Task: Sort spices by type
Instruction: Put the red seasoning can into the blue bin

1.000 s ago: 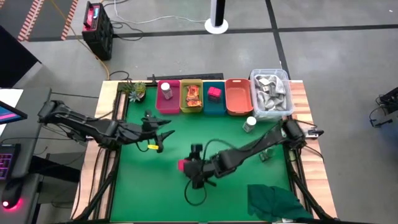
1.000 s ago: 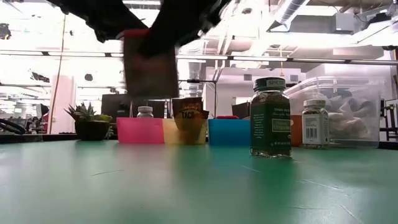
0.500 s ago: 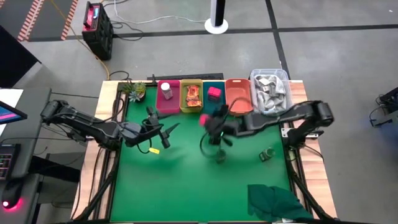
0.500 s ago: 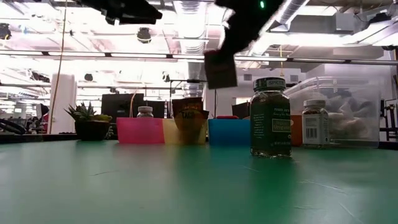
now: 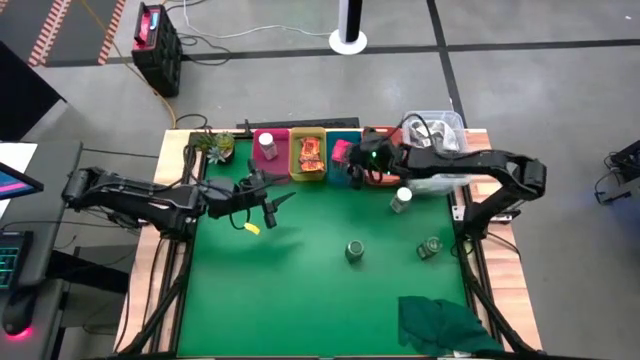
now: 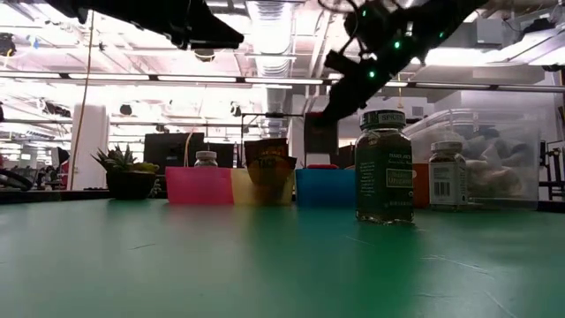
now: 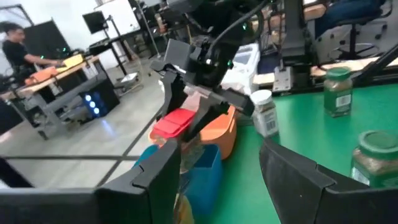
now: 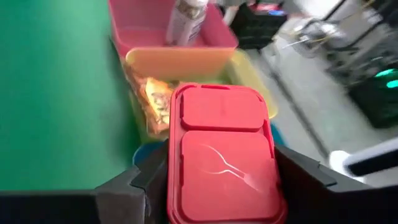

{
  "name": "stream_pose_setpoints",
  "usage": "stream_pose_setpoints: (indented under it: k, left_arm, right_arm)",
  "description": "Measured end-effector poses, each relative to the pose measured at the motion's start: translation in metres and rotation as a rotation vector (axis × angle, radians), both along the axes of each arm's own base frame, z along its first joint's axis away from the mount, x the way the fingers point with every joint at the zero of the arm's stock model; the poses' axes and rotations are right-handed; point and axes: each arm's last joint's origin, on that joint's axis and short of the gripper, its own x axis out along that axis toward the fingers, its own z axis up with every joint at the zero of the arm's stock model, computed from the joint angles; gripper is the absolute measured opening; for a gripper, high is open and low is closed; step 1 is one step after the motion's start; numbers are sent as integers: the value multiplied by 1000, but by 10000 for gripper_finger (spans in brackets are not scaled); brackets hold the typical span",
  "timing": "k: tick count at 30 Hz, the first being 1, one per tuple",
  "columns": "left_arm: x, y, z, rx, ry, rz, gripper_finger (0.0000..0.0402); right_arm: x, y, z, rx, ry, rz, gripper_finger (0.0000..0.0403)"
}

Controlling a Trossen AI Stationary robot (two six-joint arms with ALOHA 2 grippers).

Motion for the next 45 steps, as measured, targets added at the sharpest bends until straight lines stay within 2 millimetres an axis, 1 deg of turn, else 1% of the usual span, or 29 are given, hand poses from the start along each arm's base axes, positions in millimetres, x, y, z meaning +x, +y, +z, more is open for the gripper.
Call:
stream_pose_setpoints:
  k: [5,9,14,20,23,30,34,38,43,45]
  left_arm:
    - [-1,9,-4,-24,29,30,208]
    - [-1,11,-4,-25,30,36,208]
    - [-1,11,-4,-18,40,38,208]
    - [-1,11,-4,-4,46,39,208]
    - [-1,11,-4,-3,45,40,208]
    - [-1,11,-3,-2,29,41,208]
    - [-1,11,-3,4,32,40,208]
    - [-1,11,-2,4,32,40,208]
    - [-1,11,-3,2,32,40,208]
    - [-1,11,-3,-2,33,40,208]
  right_arm:
    - [1,-24,-18,85,1,43,240]
    - [5,-34,-36,104,40,25,240]
    - [7,-45,-52,24,115,-48,240]
    - [9,-50,-66,-18,187,-40,240]
    - [6,-54,-68,-25,208,-41,240]
    - [2,-64,-64,-40,175,-59,240]
    - [3,-60,-66,15,176,9,240]
    - [5,-56,-66,9,176,50,240]
    - [6,-54,-65,15,171,53,242]
    - [7,-52,-66,34,165,45,249]
